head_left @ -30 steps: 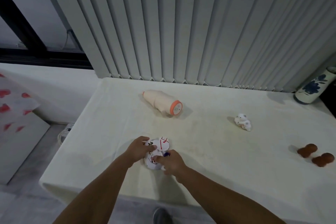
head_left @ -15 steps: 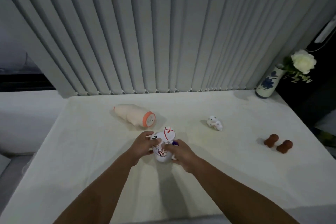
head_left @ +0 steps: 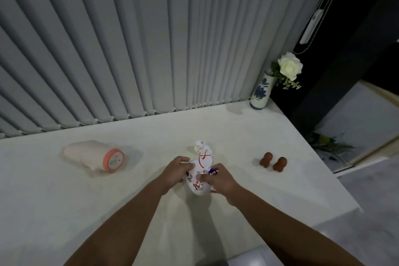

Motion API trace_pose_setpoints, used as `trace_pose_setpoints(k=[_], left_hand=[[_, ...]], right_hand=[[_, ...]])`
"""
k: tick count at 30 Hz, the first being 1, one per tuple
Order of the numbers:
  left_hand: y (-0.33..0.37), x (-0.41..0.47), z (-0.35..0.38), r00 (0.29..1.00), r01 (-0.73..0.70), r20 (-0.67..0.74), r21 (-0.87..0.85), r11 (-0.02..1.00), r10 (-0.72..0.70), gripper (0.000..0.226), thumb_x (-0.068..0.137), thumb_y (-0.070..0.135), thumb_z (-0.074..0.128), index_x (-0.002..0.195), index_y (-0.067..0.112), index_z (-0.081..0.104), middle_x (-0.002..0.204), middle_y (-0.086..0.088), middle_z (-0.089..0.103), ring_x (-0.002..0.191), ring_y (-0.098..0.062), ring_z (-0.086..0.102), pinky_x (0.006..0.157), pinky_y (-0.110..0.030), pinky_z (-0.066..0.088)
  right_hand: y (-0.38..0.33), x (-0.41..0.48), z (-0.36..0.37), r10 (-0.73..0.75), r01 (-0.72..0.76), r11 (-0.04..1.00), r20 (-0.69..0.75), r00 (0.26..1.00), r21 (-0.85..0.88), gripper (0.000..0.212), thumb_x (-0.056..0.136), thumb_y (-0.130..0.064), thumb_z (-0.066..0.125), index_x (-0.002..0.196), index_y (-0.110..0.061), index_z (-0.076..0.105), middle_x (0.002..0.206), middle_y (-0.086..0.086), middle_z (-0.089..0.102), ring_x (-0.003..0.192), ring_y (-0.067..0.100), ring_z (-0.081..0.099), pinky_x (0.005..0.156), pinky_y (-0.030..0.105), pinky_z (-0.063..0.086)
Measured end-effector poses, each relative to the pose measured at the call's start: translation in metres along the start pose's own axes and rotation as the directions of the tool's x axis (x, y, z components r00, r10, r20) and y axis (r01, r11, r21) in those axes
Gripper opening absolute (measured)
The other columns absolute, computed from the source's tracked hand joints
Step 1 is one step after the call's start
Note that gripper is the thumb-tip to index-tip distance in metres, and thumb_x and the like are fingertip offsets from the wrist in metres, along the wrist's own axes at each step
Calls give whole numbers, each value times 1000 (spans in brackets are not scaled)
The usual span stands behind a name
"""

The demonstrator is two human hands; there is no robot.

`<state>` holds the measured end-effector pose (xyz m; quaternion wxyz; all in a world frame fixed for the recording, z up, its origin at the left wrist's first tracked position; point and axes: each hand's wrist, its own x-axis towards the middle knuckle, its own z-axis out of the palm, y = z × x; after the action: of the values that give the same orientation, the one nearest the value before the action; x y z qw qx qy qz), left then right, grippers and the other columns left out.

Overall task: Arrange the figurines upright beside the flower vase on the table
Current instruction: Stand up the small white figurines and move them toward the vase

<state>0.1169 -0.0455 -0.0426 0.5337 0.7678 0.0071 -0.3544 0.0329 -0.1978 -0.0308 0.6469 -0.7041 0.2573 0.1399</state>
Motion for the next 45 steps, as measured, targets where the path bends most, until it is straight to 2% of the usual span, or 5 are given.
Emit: trace_pose_setpoints(k=[6,11,17,34,45], left_hand=[[18,30,33,984,-134,-85,243,961,159,33,89,29,58,119,16,57,118,0,59,110,-18,56,94,-31,42],[26,47,46,844,-256,-181,691,676,505,33,83,14,59,116,14,57,119,-9,59,113,-31,52,92,-42,48],[41,69,49,835,-285,0,856,432,550,51,75,13,61,126,16,52,136,-8,49,126,-32,43,100,-40,40],[75,108,56,894,-308,84,830,466,441,39,83,5,51,120,19,55,121,-4,55,116,-25,47,85,-39,46],[78,122,81,873,-387,141,782,489,466,39,82,1,49,117,16,57,120,-5,57,113,-26,48,87,-42,48]], right_hand=[[2,14,-47,-7,-28,979,-170,985,-200,46,70,-29,82,99,-18,47,89,-3,58,91,20,60,80,33,49],[-1,20,-78,-59,-13,921,-173,983,-389,48,74,-29,78,103,-15,42,89,-4,56,88,19,56,78,29,44],[-2,31,-99,-167,-5,722,-181,969,-692,46,75,-29,73,106,-17,42,101,5,63,92,25,59,75,37,50],[0,61,-132,-489,61,138,-15,872,-989,35,82,-19,60,116,-21,50,108,-1,65,95,25,62,87,39,41],[8,65,-149,-445,19,101,-28,895,-995,39,83,-21,60,120,-21,46,115,1,66,94,24,68,108,50,28]])
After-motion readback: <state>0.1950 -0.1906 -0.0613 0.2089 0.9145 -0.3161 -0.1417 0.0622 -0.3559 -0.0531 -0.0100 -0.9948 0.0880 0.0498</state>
